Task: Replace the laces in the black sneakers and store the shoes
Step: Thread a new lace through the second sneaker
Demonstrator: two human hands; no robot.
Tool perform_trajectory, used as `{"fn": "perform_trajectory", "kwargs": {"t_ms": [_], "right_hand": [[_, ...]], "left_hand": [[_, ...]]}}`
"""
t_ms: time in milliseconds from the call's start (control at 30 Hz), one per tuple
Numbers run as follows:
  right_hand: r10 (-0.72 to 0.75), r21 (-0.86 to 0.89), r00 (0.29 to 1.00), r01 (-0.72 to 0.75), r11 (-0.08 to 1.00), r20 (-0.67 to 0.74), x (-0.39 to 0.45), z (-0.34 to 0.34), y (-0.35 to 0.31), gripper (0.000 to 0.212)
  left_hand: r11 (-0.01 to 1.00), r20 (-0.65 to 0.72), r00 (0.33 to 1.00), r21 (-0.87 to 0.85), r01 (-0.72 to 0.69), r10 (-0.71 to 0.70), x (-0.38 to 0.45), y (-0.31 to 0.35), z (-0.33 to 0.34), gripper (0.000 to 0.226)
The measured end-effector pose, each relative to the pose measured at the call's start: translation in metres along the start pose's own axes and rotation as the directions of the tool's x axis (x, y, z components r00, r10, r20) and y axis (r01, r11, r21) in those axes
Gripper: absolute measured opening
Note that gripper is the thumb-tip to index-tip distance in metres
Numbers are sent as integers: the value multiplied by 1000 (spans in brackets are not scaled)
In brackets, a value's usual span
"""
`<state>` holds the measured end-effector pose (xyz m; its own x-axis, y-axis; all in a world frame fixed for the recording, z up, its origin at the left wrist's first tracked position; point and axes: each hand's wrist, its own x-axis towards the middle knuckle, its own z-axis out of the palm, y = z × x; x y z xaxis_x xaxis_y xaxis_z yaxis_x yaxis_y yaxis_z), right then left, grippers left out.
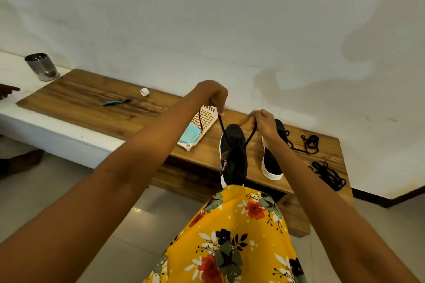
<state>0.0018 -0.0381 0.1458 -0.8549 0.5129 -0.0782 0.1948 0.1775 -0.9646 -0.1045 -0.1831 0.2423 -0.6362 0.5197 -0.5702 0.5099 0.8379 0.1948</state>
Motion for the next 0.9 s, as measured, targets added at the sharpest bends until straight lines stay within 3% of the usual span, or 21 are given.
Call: {"fn": "perform_trajectory", "kwargs": {"t_ms": [100,167,300,400,467,533,633,700,733,833,900], "right_hand": [[21,-83,994,-12,996,103,-3,7,-6,23],[11,-130,987,11,992,161,-4,10,-10,25],[2,-148,926,58,987,378,-9,6,-18,24],[-9,-205,875,123,971,484,-11,-5,-28,19],[-32,-243,852,185,952,522,-7,-11,-30,19],[-78,-233,842,235,944,534,-2,-18,-30,20],[-101,-261,779,325,909,620,2,-27,-32,14],[-75,-422,727,476,771,682,7,-31,-32,15],[-73,-494,706,561,664,705,11,-32,-31,16],[-205,-624,724,678,388,659,19,-34,-22,18],[-345,-657,742,669,347,574,15,-31,-18,18]], "left_hand": [[998,80,995,36,49,-52,-6,7,-13,35],[991,88,996,-131,5,6,1,12,-11,33],[876,-154,955,-382,-294,253,11,20,10,35],[726,-314,901,-538,-429,300,20,16,36,38],[608,-295,907,-673,-421,301,28,12,54,47],[517,-177,914,-778,-357,366,33,11,69,60],[558,-182,938,-764,-324,296,42,7,75,49],[610,-244,956,-737,-291,161,44,6,69,26],[628,-237,960,-727,-279,152,45,5,66,27],[631,-90,946,-725,-277,312,46,2,62,42],[569,-42,913,-770,-288,405,48,0,65,40]]}}
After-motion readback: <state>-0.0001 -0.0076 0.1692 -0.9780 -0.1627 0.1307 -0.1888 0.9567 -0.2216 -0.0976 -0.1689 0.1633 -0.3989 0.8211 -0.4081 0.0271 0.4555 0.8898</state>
